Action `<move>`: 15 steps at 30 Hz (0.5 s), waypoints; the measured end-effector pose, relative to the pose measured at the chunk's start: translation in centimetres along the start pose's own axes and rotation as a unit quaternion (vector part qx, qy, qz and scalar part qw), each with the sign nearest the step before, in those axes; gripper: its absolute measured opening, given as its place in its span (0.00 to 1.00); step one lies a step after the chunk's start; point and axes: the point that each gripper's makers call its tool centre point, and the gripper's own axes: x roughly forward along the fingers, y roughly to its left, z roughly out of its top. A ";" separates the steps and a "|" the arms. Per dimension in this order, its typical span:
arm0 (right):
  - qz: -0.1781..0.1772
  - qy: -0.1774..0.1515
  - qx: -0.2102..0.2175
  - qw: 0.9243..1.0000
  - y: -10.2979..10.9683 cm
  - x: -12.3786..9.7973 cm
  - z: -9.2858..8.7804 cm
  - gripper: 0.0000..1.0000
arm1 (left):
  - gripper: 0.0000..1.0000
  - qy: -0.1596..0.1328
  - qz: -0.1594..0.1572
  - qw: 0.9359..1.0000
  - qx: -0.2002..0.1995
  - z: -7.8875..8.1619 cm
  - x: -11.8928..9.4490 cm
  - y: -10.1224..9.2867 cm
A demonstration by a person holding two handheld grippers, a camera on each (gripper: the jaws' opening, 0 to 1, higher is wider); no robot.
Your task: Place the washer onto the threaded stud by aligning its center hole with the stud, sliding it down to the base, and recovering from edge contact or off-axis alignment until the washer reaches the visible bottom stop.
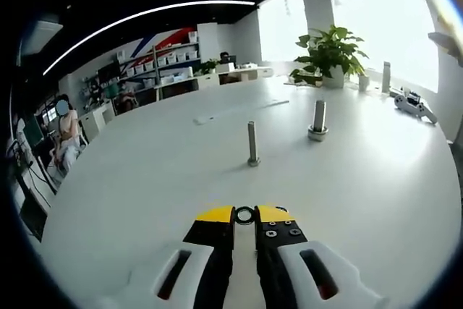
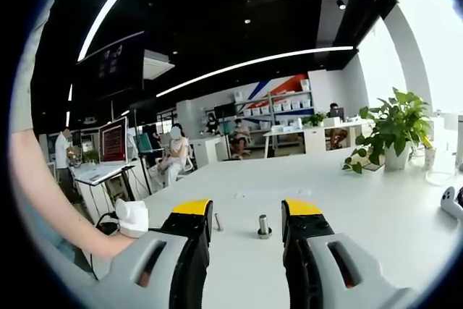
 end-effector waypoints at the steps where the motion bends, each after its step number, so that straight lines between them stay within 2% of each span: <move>1: 0.000 0.001 0.001 1.000 0.0 0.0 0.0 0.40 | 0.08 -0.001 0.000 1.000 0.001 0.1 -0.1 0.0; 15: 0.000 0.007 -0.010 1.000 0.0 0.1 -0.4 0.40 | 0.08 -0.016 -0.009 1.000 0.016 3.3 -0.6 0.0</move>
